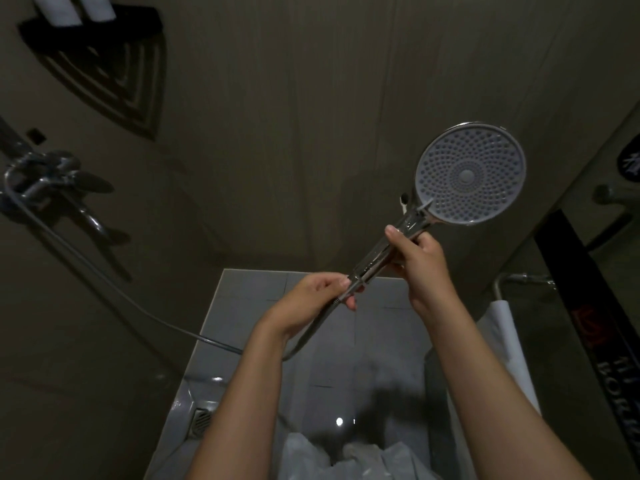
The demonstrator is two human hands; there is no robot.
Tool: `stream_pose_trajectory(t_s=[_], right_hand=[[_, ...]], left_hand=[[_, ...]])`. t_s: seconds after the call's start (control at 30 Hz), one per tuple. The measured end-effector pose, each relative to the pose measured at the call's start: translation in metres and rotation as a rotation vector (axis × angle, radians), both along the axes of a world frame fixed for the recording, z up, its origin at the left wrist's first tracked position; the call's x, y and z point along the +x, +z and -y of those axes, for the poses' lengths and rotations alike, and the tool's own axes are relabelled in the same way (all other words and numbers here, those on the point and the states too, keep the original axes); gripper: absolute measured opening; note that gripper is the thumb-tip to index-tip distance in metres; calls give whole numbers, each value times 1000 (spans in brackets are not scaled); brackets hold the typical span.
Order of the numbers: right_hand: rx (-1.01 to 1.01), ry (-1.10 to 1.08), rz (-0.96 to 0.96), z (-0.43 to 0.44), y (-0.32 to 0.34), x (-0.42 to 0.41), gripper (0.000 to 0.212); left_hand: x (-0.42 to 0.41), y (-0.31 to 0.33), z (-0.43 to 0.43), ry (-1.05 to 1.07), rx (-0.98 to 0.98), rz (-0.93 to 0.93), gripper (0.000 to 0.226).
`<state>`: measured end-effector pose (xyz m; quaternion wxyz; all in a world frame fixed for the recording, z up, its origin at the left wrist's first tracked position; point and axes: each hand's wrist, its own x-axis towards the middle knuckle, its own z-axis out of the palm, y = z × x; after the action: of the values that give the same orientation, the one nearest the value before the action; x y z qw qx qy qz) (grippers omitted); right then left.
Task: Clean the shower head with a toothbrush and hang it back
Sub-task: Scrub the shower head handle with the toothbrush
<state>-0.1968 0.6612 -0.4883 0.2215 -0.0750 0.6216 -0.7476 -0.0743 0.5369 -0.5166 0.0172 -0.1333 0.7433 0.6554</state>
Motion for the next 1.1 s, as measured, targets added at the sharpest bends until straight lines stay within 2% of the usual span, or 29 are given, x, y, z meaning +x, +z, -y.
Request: stream_pose_trajectory(t_s=[0.17, 0.27, 0.43, 0.5, 0.57, 0.67, 0.73, 0.8, 0.9, 1.0, 1.1], right_hand=[[18, -99, -19, 4, -2, 2, 9], [63, -154, -14, 5, -6, -1, 10], [89, -249, 17, 11, -8, 1, 18], [110, -237, 3, 10, -7, 1, 16], [114, -163, -19, 6, -4, 0, 11], [48, -22, -8, -1, 3, -3, 10], [20, 50, 5, -4, 8, -5, 10], [2, 100, 5, -7, 11, -7, 8], [-24, 141, -10, -7, 15, -8, 7], [-8, 136, -41, -6, 16, -7, 10], [-2, 58, -47, -5, 16, -7, 15]], left_hand=[[-4, -1, -9, 188, -50, -84, 5], [-10, -3, -13, 300, -248, -122, 17], [-12, -5, -20, 411, -572, -153, 19], [-12, -4, -21, 411, -617, -142, 18], [-13, 0, -16, 360, -468, -75, 16], [-9, 7, -5, 164, -43, 6, 7], [-2, 9, 0, 41, 120, 34, 19], [4, 11, 0, -37, 204, 27, 28], [3, 14, -4, -99, 214, 27, 32], [-1, 18, -8, -116, 35, 39, 26], [-6, 14, -15, -23, -66, -24, 19]])
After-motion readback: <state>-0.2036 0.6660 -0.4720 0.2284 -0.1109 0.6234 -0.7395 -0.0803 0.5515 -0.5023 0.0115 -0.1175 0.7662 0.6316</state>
